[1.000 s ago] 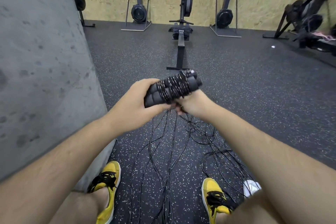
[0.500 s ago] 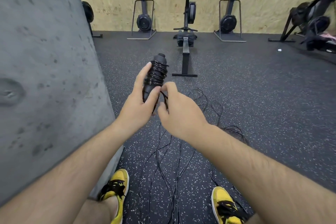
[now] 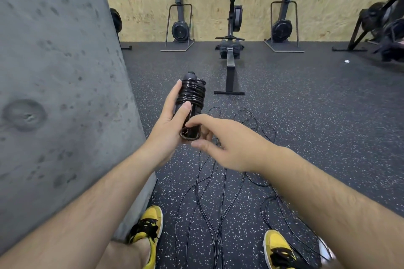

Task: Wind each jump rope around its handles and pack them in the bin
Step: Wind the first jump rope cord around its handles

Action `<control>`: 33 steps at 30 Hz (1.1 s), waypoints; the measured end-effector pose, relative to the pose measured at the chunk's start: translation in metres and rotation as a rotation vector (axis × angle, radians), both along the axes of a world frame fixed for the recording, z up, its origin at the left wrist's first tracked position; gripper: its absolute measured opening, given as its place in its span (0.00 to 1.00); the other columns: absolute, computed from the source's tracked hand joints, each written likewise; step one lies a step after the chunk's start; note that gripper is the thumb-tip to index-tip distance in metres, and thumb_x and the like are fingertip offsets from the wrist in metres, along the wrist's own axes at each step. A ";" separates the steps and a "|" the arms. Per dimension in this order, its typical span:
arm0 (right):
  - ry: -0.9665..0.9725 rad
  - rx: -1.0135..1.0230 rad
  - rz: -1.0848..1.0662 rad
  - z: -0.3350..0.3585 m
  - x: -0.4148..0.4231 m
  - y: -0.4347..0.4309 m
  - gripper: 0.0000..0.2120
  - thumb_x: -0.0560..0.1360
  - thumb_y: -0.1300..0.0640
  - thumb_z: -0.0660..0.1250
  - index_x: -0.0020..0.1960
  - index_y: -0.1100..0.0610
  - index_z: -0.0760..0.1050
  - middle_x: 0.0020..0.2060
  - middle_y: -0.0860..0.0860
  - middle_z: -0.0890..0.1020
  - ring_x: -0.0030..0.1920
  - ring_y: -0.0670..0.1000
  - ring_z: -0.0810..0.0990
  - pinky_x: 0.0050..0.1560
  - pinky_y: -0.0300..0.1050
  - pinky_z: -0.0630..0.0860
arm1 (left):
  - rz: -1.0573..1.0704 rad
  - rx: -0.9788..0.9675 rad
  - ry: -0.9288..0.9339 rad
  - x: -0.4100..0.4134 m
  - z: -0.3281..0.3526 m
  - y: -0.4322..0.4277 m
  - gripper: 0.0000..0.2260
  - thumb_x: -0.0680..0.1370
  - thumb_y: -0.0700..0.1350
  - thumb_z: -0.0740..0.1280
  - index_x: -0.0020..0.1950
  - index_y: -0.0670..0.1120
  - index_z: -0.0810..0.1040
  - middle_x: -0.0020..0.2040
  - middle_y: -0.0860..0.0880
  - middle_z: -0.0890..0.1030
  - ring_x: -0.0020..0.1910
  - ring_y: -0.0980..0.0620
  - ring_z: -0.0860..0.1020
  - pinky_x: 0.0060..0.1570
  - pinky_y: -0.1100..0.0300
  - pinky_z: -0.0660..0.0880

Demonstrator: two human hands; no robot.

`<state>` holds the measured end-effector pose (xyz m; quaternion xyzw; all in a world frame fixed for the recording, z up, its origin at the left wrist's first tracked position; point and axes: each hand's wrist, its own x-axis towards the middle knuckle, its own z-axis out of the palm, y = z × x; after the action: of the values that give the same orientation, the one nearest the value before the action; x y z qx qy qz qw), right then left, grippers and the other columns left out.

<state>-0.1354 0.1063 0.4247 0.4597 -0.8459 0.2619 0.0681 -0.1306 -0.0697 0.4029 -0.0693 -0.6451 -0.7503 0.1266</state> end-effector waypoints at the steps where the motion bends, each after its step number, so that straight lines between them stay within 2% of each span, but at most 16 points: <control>1: -0.029 -0.006 0.010 0.001 0.000 0.000 0.16 0.81 0.49 0.64 0.68 0.46 0.68 0.42 0.44 0.78 0.41 0.44 0.77 0.47 0.45 0.74 | -0.024 0.020 -0.006 0.000 0.000 -0.001 0.24 0.85 0.46 0.60 0.76 0.68 0.62 0.70 0.49 0.77 0.58 0.50 0.80 0.43 0.57 0.79; 4: -0.078 -0.041 0.044 0.004 0.000 0.001 0.14 0.82 0.53 0.64 0.66 0.48 0.70 0.40 0.44 0.82 0.38 0.40 0.78 0.47 0.45 0.76 | -0.066 0.024 -0.028 0.001 0.000 0.001 0.23 0.85 0.47 0.60 0.76 0.68 0.63 0.66 0.53 0.80 0.53 0.52 0.82 0.40 0.57 0.79; 8: -0.198 -0.126 0.065 0.005 0.001 0.002 0.12 0.80 0.55 0.67 0.63 0.48 0.72 0.39 0.46 0.86 0.41 0.48 0.84 0.50 0.51 0.79 | -0.085 0.005 -0.037 0.003 0.001 0.004 0.22 0.84 0.48 0.61 0.75 0.69 0.64 0.66 0.55 0.80 0.56 0.47 0.81 0.38 0.54 0.78; 12: -0.276 -0.218 0.020 0.010 0.001 0.004 0.10 0.75 0.53 0.75 0.53 0.48 0.78 0.31 0.48 0.84 0.33 0.50 0.82 0.42 0.53 0.80 | -0.092 -0.079 -0.001 0.005 -0.001 0.010 0.22 0.82 0.53 0.63 0.74 0.70 0.65 0.68 0.57 0.77 0.65 0.47 0.79 0.52 0.46 0.79; 14: -0.283 -0.234 0.002 0.012 0.001 0.005 0.09 0.71 0.55 0.78 0.49 0.50 0.80 0.29 0.47 0.82 0.28 0.48 0.78 0.38 0.49 0.78 | -0.125 -0.100 0.014 0.008 -0.002 0.015 0.22 0.85 0.51 0.61 0.76 0.69 0.63 0.68 0.56 0.78 0.60 0.44 0.81 0.46 0.46 0.79; 16: -0.265 -0.315 0.023 0.011 0.001 0.005 0.09 0.68 0.58 0.80 0.44 0.52 0.81 0.32 0.46 0.77 0.30 0.46 0.74 0.36 0.45 0.75 | -0.161 -0.083 0.005 0.009 -0.003 0.020 0.22 0.85 0.49 0.60 0.76 0.69 0.61 0.65 0.51 0.79 0.51 0.40 0.83 0.40 0.46 0.79; 17: -0.228 -0.353 0.014 0.010 0.000 0.005 0.10 0.67 0.59 0.80 0.42 0.51 0.81 0.36 0.47 0.75 0.33 0.46 0.74 0.38 0.40 0.72 | -0.168 -0.071 -0.005 0.009 -0.003 0.021 0.23 0.85 0.49 0.61 0.76 0.69 0.61 0.63 0.49 0.80 0.50 0.39 0.83 0.39 0.45 0.80; 19: -0.230 -0.444 -0.028 0.009 -0.001 0.005 0.13 0.67 0.60 0.80 0.43 0.48 0.79 0.42 0.48 0.78 0.36 0.44 0.74 0.39 0.35 0.70 | -0.173 -0.035 -0.026 0.008 -0.001 0.022 0.23 0.86 0.47 0.60 0.76 0.70 0.61 0.62 0.52 0.82 0.53 0.39 0.83 0.38 0.46 0.81; 21: -0.359 -0.578 -0.049 0.012 -0.003 0.009 0.11 0.70 0.63 0.78 0.46 0.52 0.79 0.42 0.51 0.83 0.33 0.44 0.77 0.37 0.38 0.74 | -0.188 0.007 -0.043 0.008 0.001 0.021 0.23 0.86 0.48 0.59 0.76 0.69 0.62 0.64 0.52 0.82 0.50 0.38 0.83 0.38 0.47 0.81; 23: -0.385 -0.649 -0.105 0.013 -0.007 0.015 0.08 0.71 0.63 0.77 0.48 0.56 0.80 0.42 0.53 0.86 0.36 0.47 0.82 0.42 0.44 0.79 | -0.192 0.036 -0.046 0.009 0.003 0.019 0.22 0.86 0.48 0.58 0.76 0.69 0.62 0.63 0.47 0.82 0.44 0.38 0.81 0.37 0.47 0.81; 25: -0.356 -0.643 -0.182 0.012 -0.012 0.020 0.06 0.71 0.62 0.78 0.45 0.57 0.82 0.40 0.52 0.86 0.38 0.47 0.82 0.44 0.44 0.78 | -0.182 0.052 -0.042 0.008 0.004 0.018 0.22 0.86 0.47 0.58 0.76 0.69 0.62 0.61 0.43 0.82 0.42 0.39 0.81 0.36 0.48 0.81; 28: -0.308 -0.530 -0.344 0.009 -0.014 0.023 0.08 0.68 0.59 0.80 0.38 0.56 0.81 0.38 0.53 0.85 0.31 0.42 0.73 0.36 0.39 0.71 | -0.180 0.053 -0.036 0.009 0.004 0.019 0.22 0.86 0.47 0.58 0.76 0.68 0.62 0.60 0.39 0.82 0.41 0.39 0.81 0.32 0.51 0.79; 30: -0.275 -0.444 -0.404 0.008 -0.012 0.023 0.08 0.68 0.59 0.80 0.38 0.57 0.81 0.37 0.54 0.84 0.30 0.43 0.71 0.35 0.40 0.71 | -0.181 0.050 -0.028 0.009 0.004 0.021 0.22 0.86 0.48 0.58 0.76 0.68 0.62 0.59 0.38 0.82 0.41 0.39 0.81 0.31 0.52 0.78; 33: -0.261 -0.401 -0.410 0.011 -0.012 0.026 0.07 0.70 0.60 0.79 0.39 0.59 0.81 0.31 0.51 0.80 0.24 0.42 0.68 0.25 0.34 0.63 | -0.168 0.056 -0.027 0.009 0.006 0.024 0.21 0.86 0.48 0.57 0.76 0.68 0.63 0.57 0.39 0.83 0.41 0.39 0.81 0.30 0.53 0.77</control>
<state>-0.1477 0.1321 0.4352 0.2196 -0.8540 0.4610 0.0998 -0.1211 -0.0456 0.4089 -0.1094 -0.6174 -0.7770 0.0562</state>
